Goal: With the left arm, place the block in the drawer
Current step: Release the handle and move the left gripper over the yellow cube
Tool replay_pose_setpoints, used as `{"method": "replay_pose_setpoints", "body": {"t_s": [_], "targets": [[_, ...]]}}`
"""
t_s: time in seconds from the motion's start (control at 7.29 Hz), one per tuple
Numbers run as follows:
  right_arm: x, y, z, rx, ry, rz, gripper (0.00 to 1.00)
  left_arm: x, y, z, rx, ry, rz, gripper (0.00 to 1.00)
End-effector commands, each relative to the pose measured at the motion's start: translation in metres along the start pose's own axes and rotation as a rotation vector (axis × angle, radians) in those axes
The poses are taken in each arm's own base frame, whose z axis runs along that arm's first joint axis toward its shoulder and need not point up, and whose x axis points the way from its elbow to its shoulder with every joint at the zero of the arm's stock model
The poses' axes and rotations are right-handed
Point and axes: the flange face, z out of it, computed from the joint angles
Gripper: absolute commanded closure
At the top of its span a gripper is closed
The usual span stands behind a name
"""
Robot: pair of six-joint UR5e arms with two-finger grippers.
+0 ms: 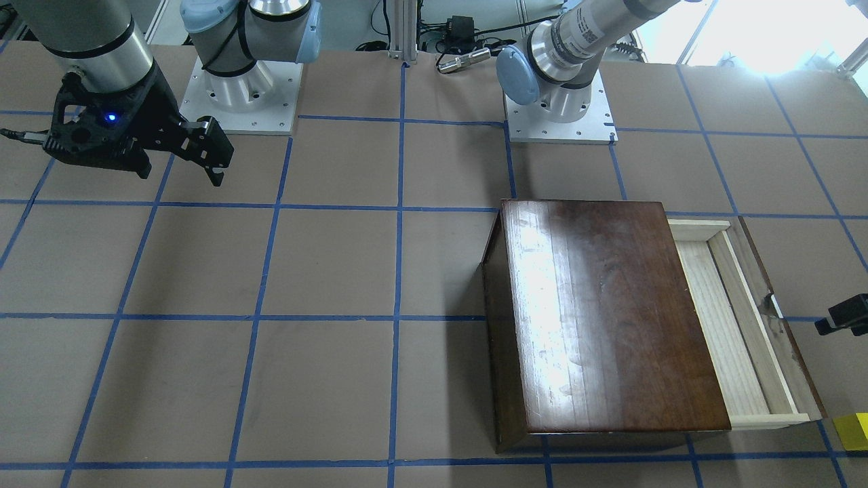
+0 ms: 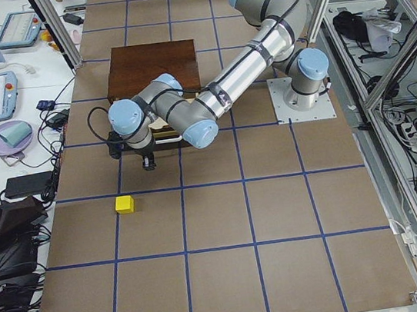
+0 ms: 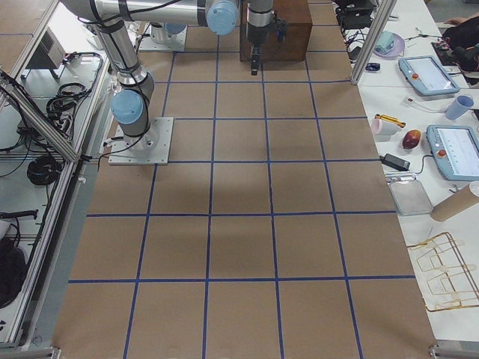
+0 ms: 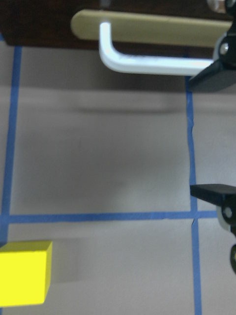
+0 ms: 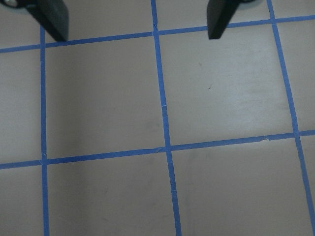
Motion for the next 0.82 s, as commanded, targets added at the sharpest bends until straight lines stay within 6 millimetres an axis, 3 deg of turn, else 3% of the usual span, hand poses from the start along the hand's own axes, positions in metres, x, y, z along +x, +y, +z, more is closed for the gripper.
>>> {"method": "replay_pose_setpoints", "body": {"t_s": [0.0, 0.41, 0.69], "targets": [[0.0, 0.0, 0.0, 0.0, 0.001, 0.0, 0.0, -0.025, -0.03, 0.008, 0.019, -0.026, 0.01, 0.27], [0.0, 0.0, 0.0, 0.0, 0.001, 0.0, 0.0, -0.058, -0.068, 0.025, 0.054, -0.072, 0.022, 0.21], [0.0, 0.0, 0.0, 0.0, 0.0, 0.0, 0.0, -0.071, -0.085, 0.047, 0.079, -0.092, 0.03, 0.2]]}}
